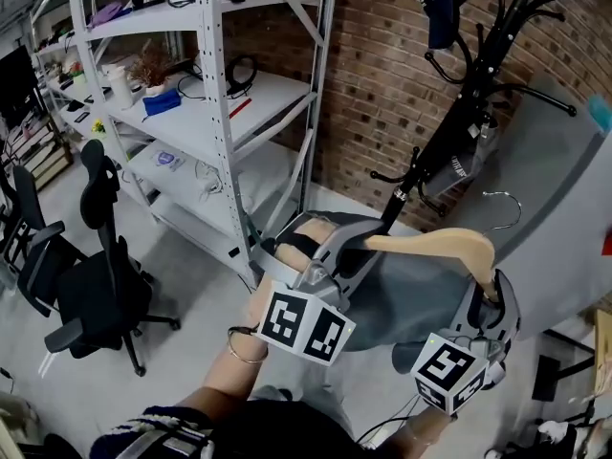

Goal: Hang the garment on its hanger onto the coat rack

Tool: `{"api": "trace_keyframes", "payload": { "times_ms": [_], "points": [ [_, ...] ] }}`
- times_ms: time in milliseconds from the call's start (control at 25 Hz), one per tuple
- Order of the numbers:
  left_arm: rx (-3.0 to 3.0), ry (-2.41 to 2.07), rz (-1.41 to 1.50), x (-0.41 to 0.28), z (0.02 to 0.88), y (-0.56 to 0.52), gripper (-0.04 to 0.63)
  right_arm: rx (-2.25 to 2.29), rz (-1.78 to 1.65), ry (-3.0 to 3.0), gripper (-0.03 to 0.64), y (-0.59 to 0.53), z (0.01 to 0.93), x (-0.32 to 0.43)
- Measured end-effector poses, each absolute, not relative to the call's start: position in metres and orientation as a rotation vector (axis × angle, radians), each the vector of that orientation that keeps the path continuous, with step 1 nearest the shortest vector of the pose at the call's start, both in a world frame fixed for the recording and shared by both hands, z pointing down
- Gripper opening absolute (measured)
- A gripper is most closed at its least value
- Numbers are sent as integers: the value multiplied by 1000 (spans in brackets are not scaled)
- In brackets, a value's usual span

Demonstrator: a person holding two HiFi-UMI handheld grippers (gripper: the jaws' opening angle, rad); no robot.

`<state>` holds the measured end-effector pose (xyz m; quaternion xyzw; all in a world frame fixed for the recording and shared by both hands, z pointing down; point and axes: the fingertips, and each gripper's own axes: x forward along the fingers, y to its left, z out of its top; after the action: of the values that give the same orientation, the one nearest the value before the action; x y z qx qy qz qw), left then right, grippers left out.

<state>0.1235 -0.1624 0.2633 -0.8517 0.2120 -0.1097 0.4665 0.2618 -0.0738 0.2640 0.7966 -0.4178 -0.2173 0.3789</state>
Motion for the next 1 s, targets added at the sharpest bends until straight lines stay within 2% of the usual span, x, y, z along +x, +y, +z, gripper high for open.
{"api": "trace_keyframes", "payload": {
  "times_ms": [520, 1000],
  "points": [
    [-2085, 621, -290, 231, 250, -266, 77, 2001, -612, -1166, 105, -188, 246, 375],
    [-2088, 659, -351, 280, 248, -332, 77, 1969, -611, -1230, 104, -260, 246, 427]
  ]
}}
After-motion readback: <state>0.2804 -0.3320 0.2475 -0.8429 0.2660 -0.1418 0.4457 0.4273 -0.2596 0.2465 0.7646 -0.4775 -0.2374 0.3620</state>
